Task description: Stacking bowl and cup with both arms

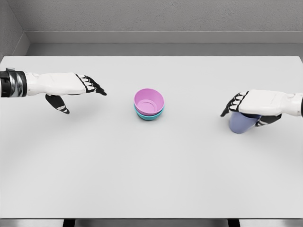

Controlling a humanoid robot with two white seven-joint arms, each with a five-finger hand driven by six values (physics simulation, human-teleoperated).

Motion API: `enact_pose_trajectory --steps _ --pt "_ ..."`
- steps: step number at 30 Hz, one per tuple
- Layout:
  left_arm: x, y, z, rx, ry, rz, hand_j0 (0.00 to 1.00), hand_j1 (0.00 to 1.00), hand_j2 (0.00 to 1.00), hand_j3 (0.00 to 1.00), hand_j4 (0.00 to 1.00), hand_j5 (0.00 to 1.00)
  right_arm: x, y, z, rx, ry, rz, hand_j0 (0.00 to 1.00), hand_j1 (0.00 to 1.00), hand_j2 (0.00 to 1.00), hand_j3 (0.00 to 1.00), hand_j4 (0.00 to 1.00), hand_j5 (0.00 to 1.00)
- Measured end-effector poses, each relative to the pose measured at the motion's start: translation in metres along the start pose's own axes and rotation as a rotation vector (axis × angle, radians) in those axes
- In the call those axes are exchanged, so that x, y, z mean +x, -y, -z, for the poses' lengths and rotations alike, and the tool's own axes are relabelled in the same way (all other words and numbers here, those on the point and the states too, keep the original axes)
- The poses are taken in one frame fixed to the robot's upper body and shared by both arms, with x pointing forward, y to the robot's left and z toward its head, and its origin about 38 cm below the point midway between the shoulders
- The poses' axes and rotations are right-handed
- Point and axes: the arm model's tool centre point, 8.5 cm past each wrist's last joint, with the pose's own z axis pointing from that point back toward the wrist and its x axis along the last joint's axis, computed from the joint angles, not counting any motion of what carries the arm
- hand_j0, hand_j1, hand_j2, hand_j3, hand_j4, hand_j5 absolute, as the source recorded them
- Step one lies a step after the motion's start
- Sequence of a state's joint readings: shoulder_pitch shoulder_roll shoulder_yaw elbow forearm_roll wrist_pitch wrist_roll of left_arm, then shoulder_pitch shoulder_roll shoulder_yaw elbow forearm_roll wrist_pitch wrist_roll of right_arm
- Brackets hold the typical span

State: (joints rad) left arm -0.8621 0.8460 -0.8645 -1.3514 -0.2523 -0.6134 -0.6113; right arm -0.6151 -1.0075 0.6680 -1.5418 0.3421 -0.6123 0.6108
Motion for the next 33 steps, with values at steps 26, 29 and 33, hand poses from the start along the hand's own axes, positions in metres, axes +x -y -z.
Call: enact_pose_trajectory --steps 26,29,33 --pt "-0.0005 -0.0002 -0.0008 0.001 -0.002 0.000 1.00 1.00 1.00 1.00 1.00 1.00 -0.0021 0.0050 -0.0027 -0.014 -0.003 -0.001 0.49 0.49 0.49 0.49 0.49 0.49" --pt "-0.0004 -0.0002 -0.0008 0.001 -0.002 0.000 1.00 1.00 1.00 1.00 1.00 1.00 -0.0029 0.0084 -0.0038 -0.020 -0.006 -0.006 0.48 0.48 0.48 0.48 0.48 0.48" --pt "-0.0004 -0.0002 -0.0009 0.001 -0.002 0.000 1.00 1.00 1.00 1.00 1.00 1.00 -0.0030 0.0097 -0.0040 -0.022 -0.006 -0.007 0.48 0.48 0.48 0.48 0.48 0.48"
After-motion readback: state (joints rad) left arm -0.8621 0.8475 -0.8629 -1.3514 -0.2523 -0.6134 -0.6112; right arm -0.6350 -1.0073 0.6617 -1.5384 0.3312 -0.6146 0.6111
